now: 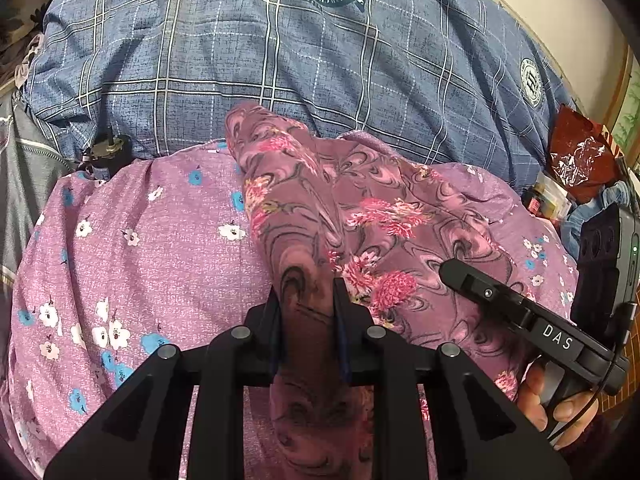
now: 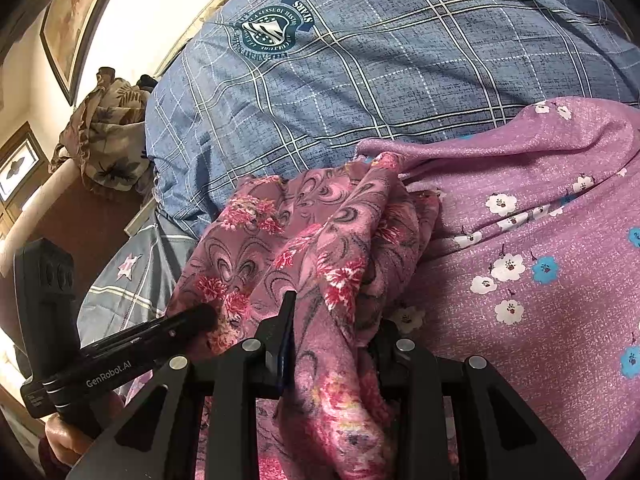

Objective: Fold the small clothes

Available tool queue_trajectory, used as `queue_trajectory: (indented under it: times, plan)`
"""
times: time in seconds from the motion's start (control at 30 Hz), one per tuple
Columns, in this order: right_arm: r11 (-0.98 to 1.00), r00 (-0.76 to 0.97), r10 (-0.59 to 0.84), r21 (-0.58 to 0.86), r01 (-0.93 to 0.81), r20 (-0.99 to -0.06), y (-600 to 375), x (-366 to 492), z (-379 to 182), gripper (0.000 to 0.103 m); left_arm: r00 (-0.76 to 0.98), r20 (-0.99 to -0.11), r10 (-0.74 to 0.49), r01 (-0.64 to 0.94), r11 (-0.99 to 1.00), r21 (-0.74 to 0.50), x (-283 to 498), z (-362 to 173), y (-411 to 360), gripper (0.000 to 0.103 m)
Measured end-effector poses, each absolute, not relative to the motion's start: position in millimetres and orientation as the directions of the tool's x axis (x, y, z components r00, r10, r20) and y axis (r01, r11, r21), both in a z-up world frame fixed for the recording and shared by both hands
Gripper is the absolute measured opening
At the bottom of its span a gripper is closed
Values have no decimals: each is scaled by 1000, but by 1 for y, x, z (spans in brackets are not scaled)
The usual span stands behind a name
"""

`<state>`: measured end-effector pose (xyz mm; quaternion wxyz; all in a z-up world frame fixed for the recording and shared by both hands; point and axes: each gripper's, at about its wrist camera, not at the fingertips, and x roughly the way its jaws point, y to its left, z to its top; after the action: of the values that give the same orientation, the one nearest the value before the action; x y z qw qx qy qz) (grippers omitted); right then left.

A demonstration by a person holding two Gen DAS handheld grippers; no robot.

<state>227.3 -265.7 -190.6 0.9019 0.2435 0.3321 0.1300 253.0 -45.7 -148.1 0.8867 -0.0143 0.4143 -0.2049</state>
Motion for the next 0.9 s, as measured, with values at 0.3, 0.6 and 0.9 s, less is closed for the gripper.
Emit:
queue_trajectory:
  times: [0.3, 0.6, 0.9]
  plan:
    - [846, 744, 394, 528, -66, -539, -266, 226, -190, 29, 571, -731, -373, 353, 916, -192, 254, -148, -48, 19]
    - [844, 747, 401, 531, -75, -531, -265, 224, -187, 29, 572, -727, -380, 357, 913, -197, 252, -145, -44, 19]
    - [839, 732, 403, 541, -57, -549, -263, 229, -196, 29, 562, -742, -366, 348, 918, -188, 254, -150, -43, 19]
